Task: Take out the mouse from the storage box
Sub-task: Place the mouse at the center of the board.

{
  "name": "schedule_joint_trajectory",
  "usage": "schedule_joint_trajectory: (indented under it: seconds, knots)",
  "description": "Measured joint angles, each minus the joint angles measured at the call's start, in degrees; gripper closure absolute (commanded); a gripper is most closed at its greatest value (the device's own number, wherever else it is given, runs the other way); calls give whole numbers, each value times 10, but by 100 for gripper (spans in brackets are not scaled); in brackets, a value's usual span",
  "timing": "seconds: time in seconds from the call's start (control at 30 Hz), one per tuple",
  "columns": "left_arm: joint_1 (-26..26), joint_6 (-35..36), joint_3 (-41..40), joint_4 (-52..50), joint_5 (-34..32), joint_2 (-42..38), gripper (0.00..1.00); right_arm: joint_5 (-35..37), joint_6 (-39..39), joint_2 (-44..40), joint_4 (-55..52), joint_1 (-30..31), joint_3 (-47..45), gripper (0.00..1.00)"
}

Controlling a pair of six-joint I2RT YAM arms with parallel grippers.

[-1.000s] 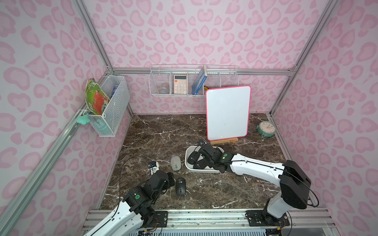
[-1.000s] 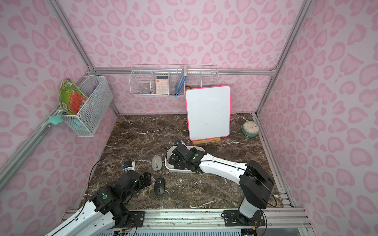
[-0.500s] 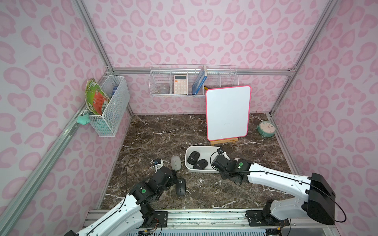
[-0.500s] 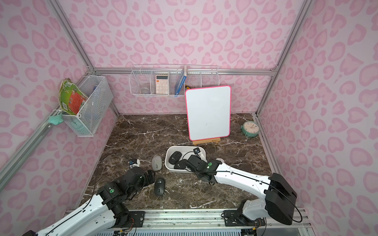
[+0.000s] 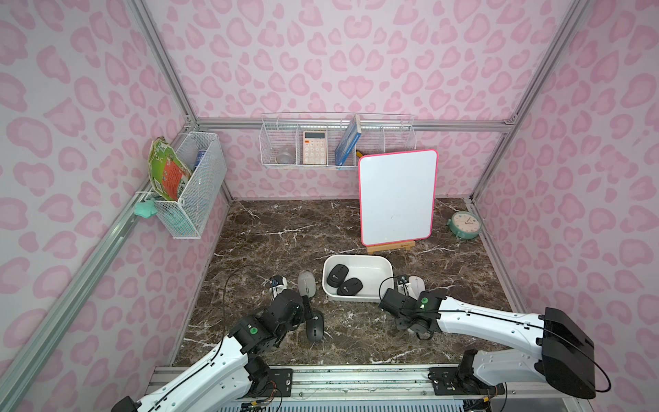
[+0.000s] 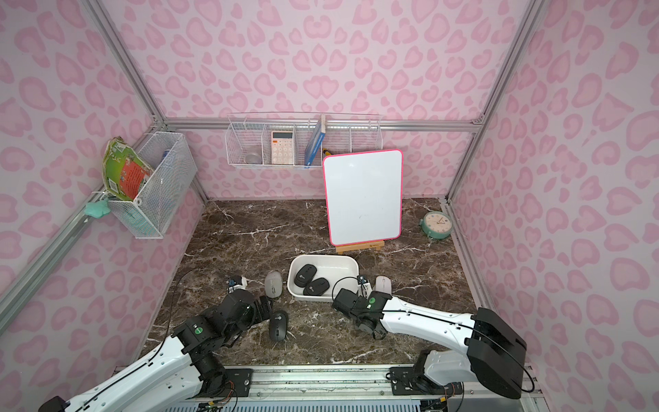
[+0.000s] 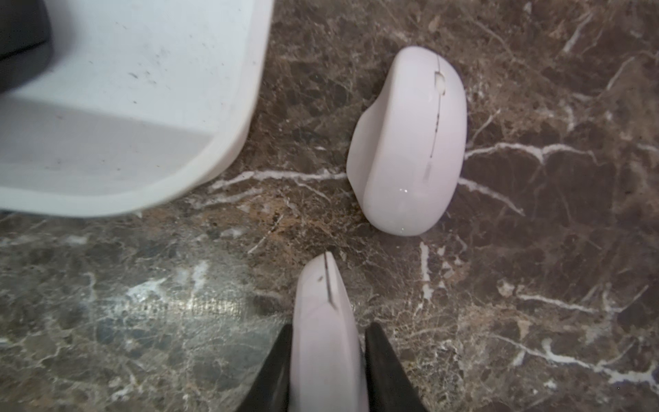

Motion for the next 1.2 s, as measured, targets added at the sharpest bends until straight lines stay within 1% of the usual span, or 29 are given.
schedule_joint_trajectory:
  seconds: [0.13,0.37,0.57,0.63,0.67,0.73,0.77,0.8,0.9,1.0,1.2]
  knots:
    - [0,0,0,-1,-2,-9,3,2,40,3,-7,2,-9,85]
    - [1,0,0,-6,-5,-9,4,14,95,31,-24,3,-12,84]
    - [1,0,0,-4,-6,-7,4,22,122,62,-28,4,-18,84]
    - [1,0,0,-5,-7,-4,4,28,126,77,-28,5,-15,82]
    - [0,0,0,-5,-6,-3,4,32,127,84,-30,7,-11,80]
    - [0,0,0,-4,-8,-4,4,42,128,99,-34,11,-6,73]
    - [0,0,0,-5,-9,-4,4,44,127,105,-36,12,-2,67]
    - [0,0,0,-5,-9,-3,4,46,127,109,-37,11,0,58]
    - [0,0,1,-7,-9,-4,4,40,127,120,-24,16,3,43]
    - [0,0,1,-6,-11,-4,4,34,124,125,-14,22,8,34]
    - [0,0,2,-7,-11,4,4,21,108,125,10,33,25,22]
